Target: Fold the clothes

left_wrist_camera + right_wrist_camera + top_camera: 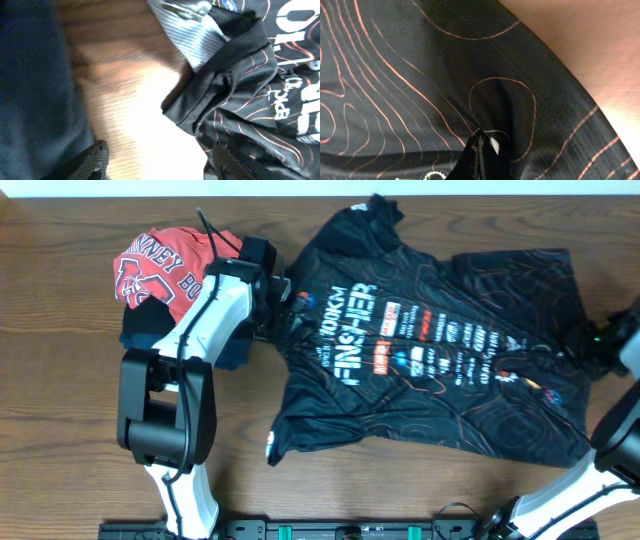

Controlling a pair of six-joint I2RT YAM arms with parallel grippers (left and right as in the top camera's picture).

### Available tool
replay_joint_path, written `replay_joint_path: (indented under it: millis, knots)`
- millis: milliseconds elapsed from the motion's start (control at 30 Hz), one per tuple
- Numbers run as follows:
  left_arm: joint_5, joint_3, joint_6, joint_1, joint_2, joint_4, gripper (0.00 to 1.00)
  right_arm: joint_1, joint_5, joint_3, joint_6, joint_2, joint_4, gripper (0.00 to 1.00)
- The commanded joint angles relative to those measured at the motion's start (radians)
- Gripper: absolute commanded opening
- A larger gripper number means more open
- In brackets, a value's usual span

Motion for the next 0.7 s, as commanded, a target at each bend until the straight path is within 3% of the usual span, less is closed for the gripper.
replay_joint_path:
  millis: [0,300,400,433,500,600,667]
  knots:
    - [0.138,0.016,-0.008,-0.008,0.016,0.026,0.68,-0.071,0.086,-0.021,0.029,0.059,-0.022,0.01]
    - [0.137,-0.015,-0.005,-0.067,0.061,0.083,0.68,-0.113,0.003,-0.021,0.029,0.059,-0.022,0.01]
    - [0.137,-0.015,-0.004,-0.084,0.099,0.09,0.61,-0.11,0.003,-0.021,0.032,0.059,-0.022,0.01]
    - [0.136,-0.015,-0.004,-0.087,0.114,0.091,0.57,-0.11,0.003,-0.021,0.033,0.059,-0.022,0.01]
    - [0.132,-0.015,-0.004,-0.089,0.138,0.095,0.36,-0.109,-0.001,-0.021,0.036,0.059,-0.022,0.01]
    - [0.13,-0.015,-0.004,-0.085,0.158,0.097,0.12,-0.109,-0.004,-0.021,0.038,0.059,-0.022,0.01]
    - [0.096,-0.014,-0.005,-0.084,0.158,0.084,0.06,-0.109,-0.004,-0.021,0.039,0.059,-0.022,0.01]
